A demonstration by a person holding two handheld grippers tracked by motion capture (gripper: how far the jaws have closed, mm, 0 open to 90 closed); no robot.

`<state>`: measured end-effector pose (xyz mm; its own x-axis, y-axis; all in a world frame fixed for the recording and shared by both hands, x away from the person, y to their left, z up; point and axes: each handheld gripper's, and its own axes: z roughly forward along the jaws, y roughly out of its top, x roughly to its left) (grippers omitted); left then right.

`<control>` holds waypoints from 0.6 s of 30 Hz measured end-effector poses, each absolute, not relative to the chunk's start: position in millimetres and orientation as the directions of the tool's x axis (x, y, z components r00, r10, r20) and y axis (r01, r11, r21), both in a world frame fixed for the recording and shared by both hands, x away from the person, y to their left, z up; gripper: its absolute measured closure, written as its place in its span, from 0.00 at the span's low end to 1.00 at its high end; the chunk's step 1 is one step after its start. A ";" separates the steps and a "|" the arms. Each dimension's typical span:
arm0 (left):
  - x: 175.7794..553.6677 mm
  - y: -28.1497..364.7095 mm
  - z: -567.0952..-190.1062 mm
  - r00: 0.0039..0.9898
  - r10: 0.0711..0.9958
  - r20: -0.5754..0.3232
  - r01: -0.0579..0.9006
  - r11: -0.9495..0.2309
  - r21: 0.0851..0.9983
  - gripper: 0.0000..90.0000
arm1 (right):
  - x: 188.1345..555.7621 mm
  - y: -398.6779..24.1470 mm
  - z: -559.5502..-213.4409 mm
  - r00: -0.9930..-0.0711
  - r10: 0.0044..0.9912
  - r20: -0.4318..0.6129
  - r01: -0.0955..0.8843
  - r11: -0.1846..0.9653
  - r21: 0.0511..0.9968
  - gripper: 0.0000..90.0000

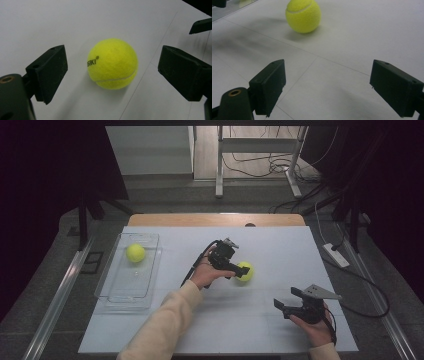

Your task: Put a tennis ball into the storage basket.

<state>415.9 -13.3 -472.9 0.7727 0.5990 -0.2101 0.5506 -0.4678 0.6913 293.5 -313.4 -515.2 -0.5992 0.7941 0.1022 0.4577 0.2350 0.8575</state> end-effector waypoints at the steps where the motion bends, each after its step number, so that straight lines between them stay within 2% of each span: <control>1: 416.1 -14.2 -473.7 0.772 0.600 -0.211 0.552 -0.469 0.690 0.11 | 293.5 -313.4 -515.3 -0.600 0.794 0.102 0.457 0.236 0.858 0.15; 18: 422.4 -31.7 -485.6 0.769 0.604 -0.210 0.567 -0.492 0.660 0.10 | 293.7 -313.4 -515.4 -0.602 0.792 0.101 0.456 0.237 0.858 0.15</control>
